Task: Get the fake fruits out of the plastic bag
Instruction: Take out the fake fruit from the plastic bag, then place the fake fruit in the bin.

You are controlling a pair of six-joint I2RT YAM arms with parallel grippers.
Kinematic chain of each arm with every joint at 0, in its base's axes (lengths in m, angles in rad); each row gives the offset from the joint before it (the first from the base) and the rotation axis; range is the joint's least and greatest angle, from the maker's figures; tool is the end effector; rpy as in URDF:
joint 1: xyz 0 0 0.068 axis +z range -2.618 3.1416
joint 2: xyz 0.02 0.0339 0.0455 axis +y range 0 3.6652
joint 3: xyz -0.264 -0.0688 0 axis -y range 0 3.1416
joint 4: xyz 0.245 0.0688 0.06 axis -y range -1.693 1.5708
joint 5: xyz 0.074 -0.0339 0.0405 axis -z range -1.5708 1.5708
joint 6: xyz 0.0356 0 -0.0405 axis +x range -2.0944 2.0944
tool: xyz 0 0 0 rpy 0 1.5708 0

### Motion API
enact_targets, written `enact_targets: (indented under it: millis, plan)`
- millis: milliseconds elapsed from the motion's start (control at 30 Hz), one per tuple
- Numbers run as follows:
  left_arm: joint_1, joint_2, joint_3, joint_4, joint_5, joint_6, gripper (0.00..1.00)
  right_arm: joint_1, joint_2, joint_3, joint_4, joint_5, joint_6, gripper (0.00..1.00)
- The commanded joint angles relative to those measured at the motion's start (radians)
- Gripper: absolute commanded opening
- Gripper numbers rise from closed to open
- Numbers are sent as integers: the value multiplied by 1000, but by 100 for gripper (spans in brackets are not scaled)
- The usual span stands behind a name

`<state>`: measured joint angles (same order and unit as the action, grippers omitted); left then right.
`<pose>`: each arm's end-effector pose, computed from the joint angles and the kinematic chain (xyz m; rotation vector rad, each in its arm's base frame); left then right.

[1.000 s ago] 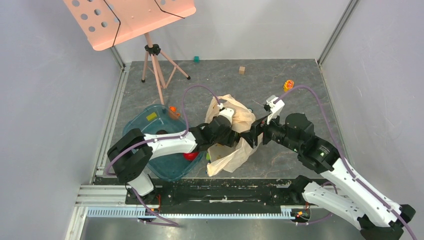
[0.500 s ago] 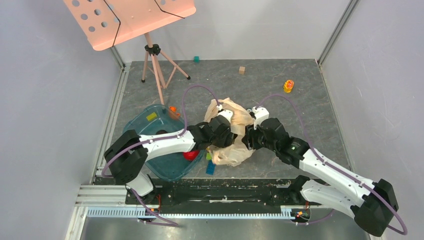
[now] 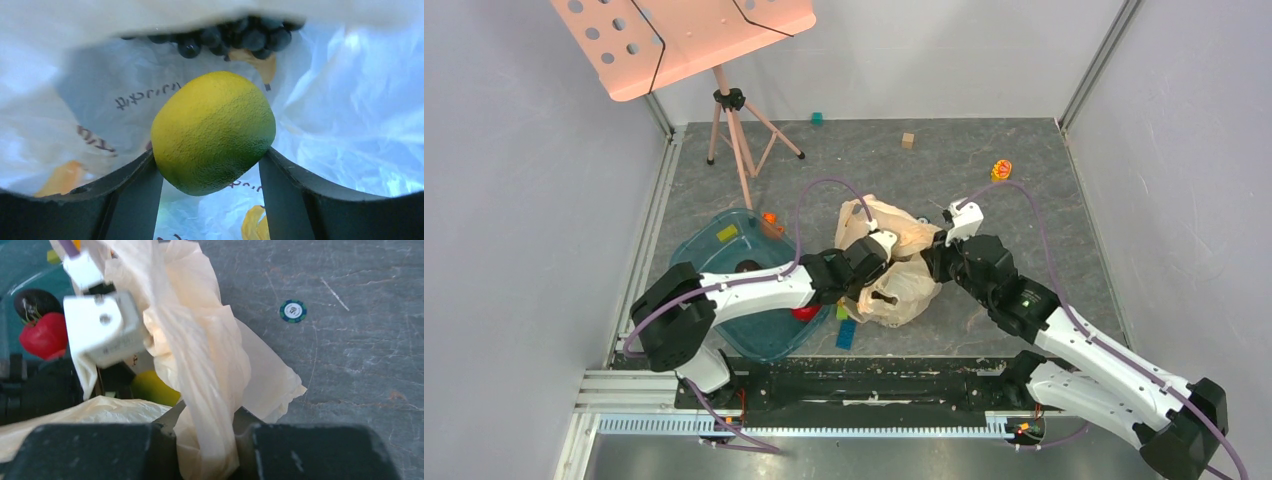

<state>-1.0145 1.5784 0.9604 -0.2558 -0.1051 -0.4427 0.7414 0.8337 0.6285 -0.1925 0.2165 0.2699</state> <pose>0.1757 -0.2755 0.2006 0.6612 2.4191 -0.5082 0.1489 0.1260 0.2757 -0.3236 1.9595 0.4493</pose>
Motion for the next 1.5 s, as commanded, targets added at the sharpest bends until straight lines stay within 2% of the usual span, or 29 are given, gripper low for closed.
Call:
enact_targets:
  millis: [0, 200, 367, 567, 867, 1000, 1167, 1300, 1467]
  plan:
    - [-42, -44, -17, 6, 21, 56, 46, 0, -2, 62, 55, 90, 15, 14]
    - [-58, -94, -67, 20, 2, 54, 45, 0, -8, 59, 67, 112, 32, 11]
    - [-58, -221, -109, 76, -40, 29, 45, -1, -28, 2, 47, 116, 28, 8]
    - [-58, -351, -108, 133, -139, 8, 47, 0, -80, -90, 50, -15, -39, 6]
    - [-56, -533, -95, 129, -64, 21, 50, 0, -144, -133, 19, 17, -48, 6]
    - [-54, -635, -90, 48, -86, 20, 55, 0, -150, -114, 7, 31, -50, 6]
    - [-18, -764, -127, -112, -212, -14, 55, 0, -156, -98, -6, 33, -54, 6]
    - [98, -840, -186, -250, -300, -93, 53, 0, -162, -98, -9, 37, -56, 6]
    - [256, -837, -218, -359, -364, -169, 55, -1, -160, -98, -10, 30, -51, 7]
